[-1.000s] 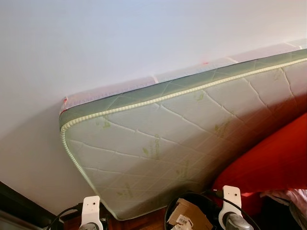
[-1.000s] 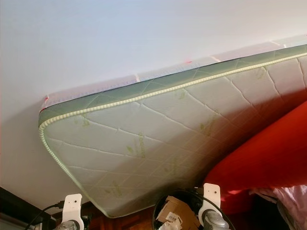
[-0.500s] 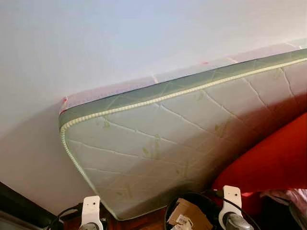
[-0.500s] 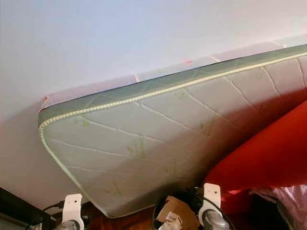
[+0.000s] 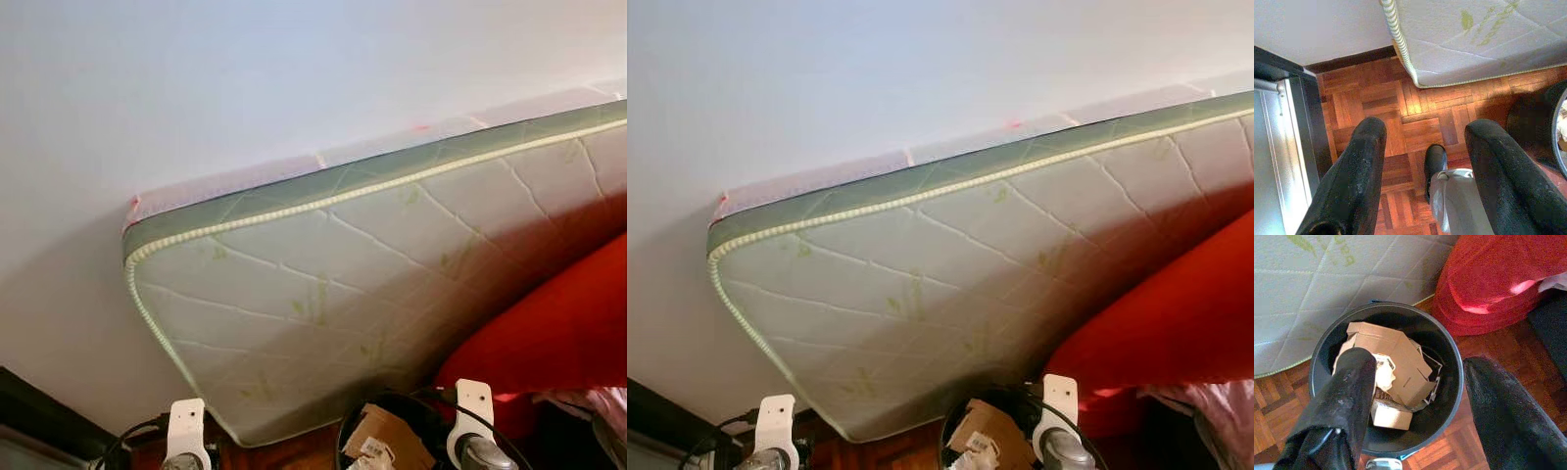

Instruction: Clean up the room

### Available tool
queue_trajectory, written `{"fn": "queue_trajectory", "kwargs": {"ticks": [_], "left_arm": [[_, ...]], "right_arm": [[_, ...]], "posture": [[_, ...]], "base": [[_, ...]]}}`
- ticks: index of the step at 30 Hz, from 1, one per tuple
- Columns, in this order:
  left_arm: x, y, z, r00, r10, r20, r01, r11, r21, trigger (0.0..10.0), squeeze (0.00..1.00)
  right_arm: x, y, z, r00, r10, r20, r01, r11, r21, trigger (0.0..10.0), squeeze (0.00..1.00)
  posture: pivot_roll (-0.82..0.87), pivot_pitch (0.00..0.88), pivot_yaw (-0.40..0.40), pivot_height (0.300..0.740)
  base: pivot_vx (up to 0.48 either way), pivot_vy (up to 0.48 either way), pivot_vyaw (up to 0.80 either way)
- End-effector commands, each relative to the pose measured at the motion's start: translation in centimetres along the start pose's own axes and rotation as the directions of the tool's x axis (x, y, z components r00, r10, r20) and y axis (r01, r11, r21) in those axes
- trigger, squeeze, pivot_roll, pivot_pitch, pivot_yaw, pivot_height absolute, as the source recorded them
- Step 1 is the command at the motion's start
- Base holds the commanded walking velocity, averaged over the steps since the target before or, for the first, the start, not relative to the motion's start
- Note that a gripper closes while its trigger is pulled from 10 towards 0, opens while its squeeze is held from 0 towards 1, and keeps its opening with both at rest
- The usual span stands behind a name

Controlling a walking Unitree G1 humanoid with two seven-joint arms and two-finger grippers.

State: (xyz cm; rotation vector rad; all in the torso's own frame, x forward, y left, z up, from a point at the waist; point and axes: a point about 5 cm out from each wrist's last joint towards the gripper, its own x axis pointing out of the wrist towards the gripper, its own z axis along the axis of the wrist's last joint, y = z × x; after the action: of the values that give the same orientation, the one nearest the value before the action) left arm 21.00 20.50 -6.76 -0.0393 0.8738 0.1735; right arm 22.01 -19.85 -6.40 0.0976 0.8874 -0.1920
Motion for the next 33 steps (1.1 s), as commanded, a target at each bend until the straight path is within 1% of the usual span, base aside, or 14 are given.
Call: {"fn": "queue_trajectory", "kwargs": {"ticks": [1,13,18,33], "left_arm": [[-0.04,0.41,-0.14,1.0,0.005,-0.005,-0.005,1.0,0.005,10.0,0.0],[-0.03,0.4,-0.12,1.0,0.003,-0.004,-0.003,1.0,0.004,10.0,0.0],[-0.03,0.46,-0.04,1.0,0.01,-0.001,-0.01,1.0,0.021,10.0,0.0],[-0.02,0.36,0.02,1.0,-0.002,0.003,0.002,1.0,0.027,10.0,0.0]], "right_arm": [[-0.01,0.19,-0.07,1.0,0.004,0.001,-0.004,1.0,0.009,10.0,0.0],[-0.01,0.19,-0.06,1.0,0.004,0.002,-0.004,1.0,0.009,10.0,0.0],[0.0,0.2,-0.06,1.0,0.004,0.001,-0.004,1.0,0.009,10.0,0.0],[-0.01,0.16,-0.07,1.0,0.002,0.002,-0.002,1.0,0.021,10.0,0.0]], "posture": [[-0.03,0.0,0.018,0.733],[-0.03,0.0,0.018,0.733],[-0.03,0.0,0.018,0.733],[-0.03,0.0,0.016,0.733]], "base": [[-0.24,0.0,0.0],[-0.277,0.0,0.0],[0.0,0.0,0.0],[0.0,0.0,0.0]]}}
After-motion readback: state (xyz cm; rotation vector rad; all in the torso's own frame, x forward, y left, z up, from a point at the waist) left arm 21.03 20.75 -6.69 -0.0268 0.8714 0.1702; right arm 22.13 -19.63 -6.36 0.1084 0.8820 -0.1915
